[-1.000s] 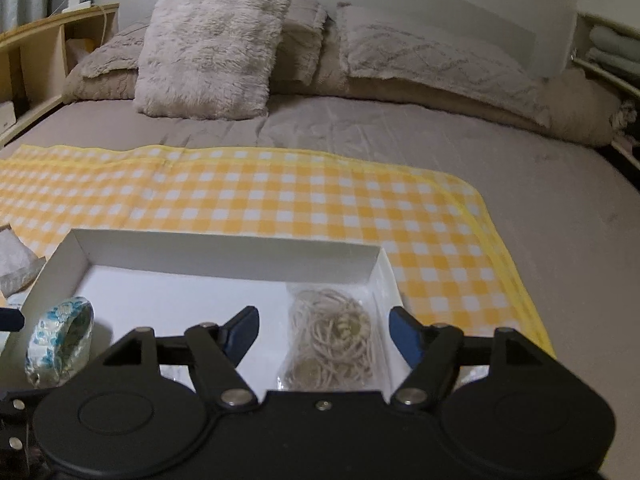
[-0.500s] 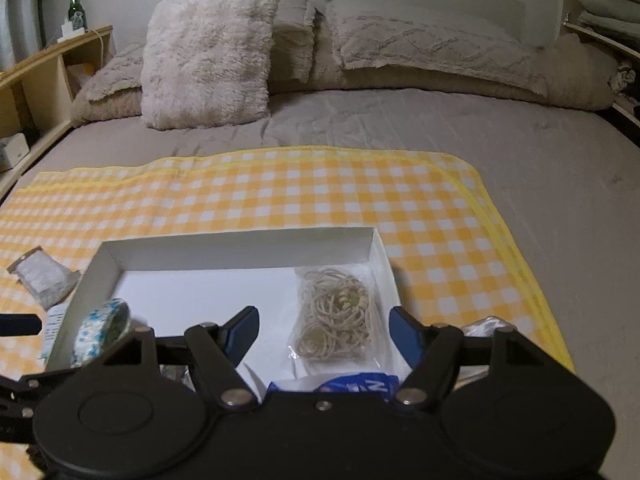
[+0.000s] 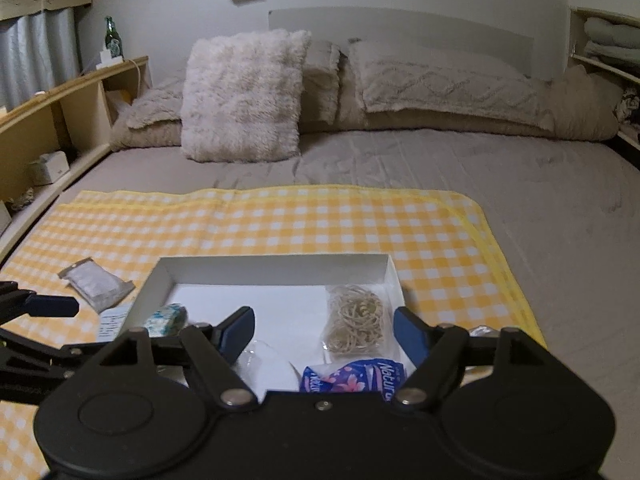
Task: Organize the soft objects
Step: 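Withdraw both open tools from the tray toward the grey foil packet and sachet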
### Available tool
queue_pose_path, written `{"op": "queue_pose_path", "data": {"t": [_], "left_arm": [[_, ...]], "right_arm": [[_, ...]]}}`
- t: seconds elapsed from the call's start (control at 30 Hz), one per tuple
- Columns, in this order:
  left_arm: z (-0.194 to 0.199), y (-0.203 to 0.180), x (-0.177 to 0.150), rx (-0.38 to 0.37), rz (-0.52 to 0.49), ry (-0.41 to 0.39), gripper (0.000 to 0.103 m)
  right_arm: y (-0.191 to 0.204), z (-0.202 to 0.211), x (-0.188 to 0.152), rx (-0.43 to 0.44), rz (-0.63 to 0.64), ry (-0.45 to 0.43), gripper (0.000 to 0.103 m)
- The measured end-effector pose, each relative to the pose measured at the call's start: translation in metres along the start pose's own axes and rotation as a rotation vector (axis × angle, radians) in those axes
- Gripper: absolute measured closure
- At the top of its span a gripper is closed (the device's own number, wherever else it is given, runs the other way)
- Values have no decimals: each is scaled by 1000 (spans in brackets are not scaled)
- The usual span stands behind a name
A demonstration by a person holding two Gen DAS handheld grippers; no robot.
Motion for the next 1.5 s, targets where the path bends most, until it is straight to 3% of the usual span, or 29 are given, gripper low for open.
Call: {"op": "queue_pose_path", "data": {"t": [0.33,0.67,1.13,1.5], "left_arm": [[35,-1,-2,32,42,-53,17],[65,9,-13,81,79,-107,1],[88,28,-24,133,133,-139,0],[107,74,-34,211,189,-160,0]], "right_arm": [[-2,38,-5,5,12,-55,17],[0,62,-12,12,30,-88,0],[25,74,-16,28,35,-109,0],[61,60,-13,52,62,-93,0]]}}
Point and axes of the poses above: each gripper's, at about its wrist camera, not at the fingertips, and z roughly against the way its jaws point, y to its left, x to its top, the point moved 4 cm from there along -z, roughly the way its jaws point, and after that the axes turned 13 degrees about -x, right-handed, at the moved point
